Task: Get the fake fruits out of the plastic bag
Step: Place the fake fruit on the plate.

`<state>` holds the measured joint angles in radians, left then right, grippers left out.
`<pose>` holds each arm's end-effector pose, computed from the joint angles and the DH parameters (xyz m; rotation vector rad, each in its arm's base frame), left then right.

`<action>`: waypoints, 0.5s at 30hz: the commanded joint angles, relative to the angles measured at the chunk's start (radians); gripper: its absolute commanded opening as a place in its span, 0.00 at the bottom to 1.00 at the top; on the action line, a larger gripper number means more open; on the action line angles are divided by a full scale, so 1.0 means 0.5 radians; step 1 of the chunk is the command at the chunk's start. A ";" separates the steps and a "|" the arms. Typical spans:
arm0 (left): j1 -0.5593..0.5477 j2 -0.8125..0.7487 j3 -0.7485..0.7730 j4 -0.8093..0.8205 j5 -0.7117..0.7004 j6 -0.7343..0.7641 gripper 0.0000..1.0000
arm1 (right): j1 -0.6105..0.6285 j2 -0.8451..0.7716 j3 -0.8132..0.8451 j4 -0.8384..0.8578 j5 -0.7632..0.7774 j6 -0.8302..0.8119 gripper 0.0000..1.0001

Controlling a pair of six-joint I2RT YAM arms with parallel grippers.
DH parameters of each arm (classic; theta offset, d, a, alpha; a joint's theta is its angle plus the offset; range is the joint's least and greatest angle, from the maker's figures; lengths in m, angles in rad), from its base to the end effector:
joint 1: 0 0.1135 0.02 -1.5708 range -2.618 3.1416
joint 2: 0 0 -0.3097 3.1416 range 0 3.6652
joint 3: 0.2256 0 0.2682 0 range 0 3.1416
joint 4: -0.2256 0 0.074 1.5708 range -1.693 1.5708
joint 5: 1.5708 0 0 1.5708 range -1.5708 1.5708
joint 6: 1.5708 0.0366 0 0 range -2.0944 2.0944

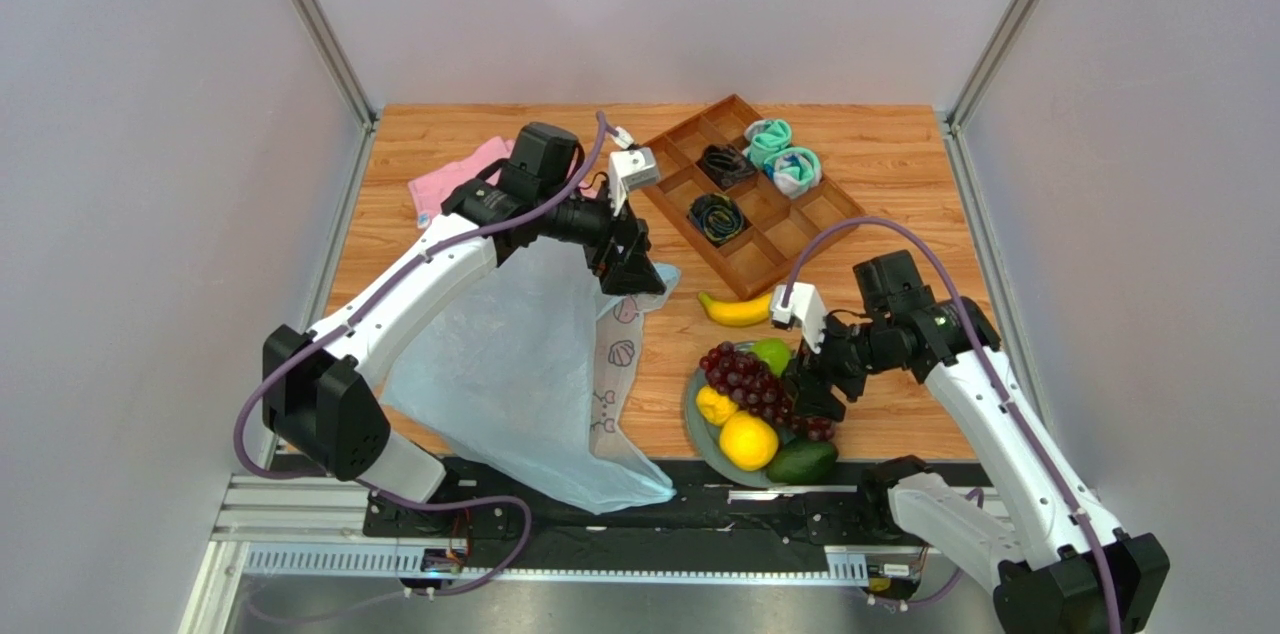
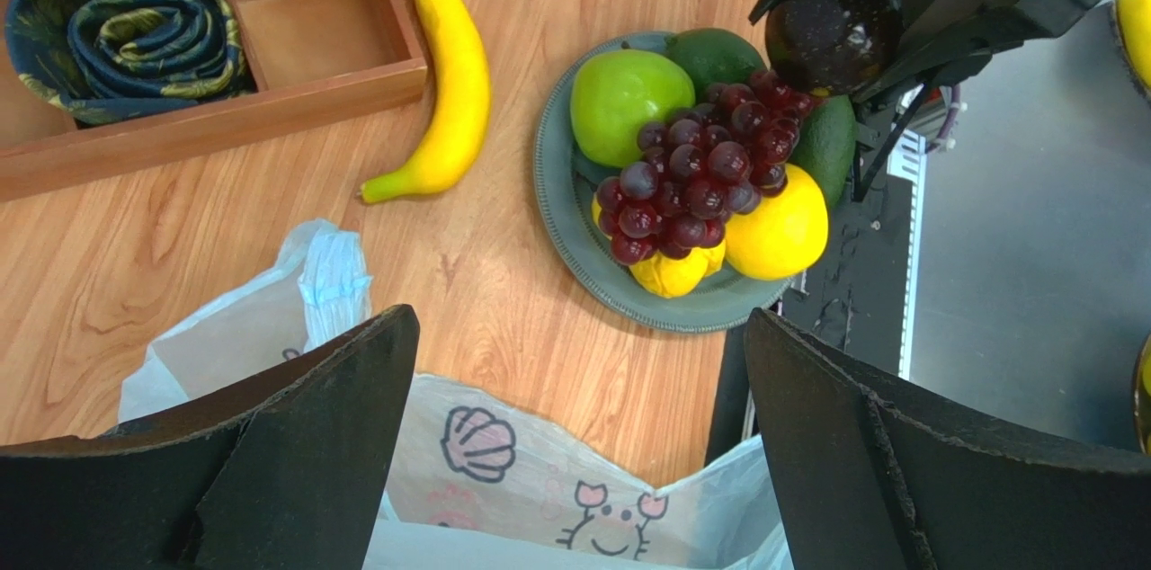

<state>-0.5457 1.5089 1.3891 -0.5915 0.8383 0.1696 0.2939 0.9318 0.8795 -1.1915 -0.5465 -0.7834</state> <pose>0.2783 -0.2008 0.3866 1.1905 1.9027 -1.1510 0.1221 0.0568 0.3087 -1.4548 2.1972 0.6105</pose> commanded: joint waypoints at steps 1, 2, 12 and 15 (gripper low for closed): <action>0.002 -0.125 -0.032 0.032 -0.011 0.063 0.99 | 0.077 -0.087 0.152 -0.092 -0.192 -0.172 0.33; 0.002 -0.140 -0.042 0.029 -0.014 0.072 0.99 | 0.120 -0.099 0.140 -0.099 -0.177 -0.188 0.35; 0.002 -0.214 -0.103 -0.041 -0.063 0.176 0.99 | 0.614 -0.268 -0.167 -0.056 0.233 -0.440 0.39; 0.002 -0.241 -0.130 -0.050 -0.069 0.207 0.99 | 0.694 -0.296 -0.197 -0.062 0.277 -0.449 0.42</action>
<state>-0.5453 1.4364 1.3380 -0.6136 0.8059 0.2214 0.5919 0.8139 0.7925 -1.2304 -0.4652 -0.9562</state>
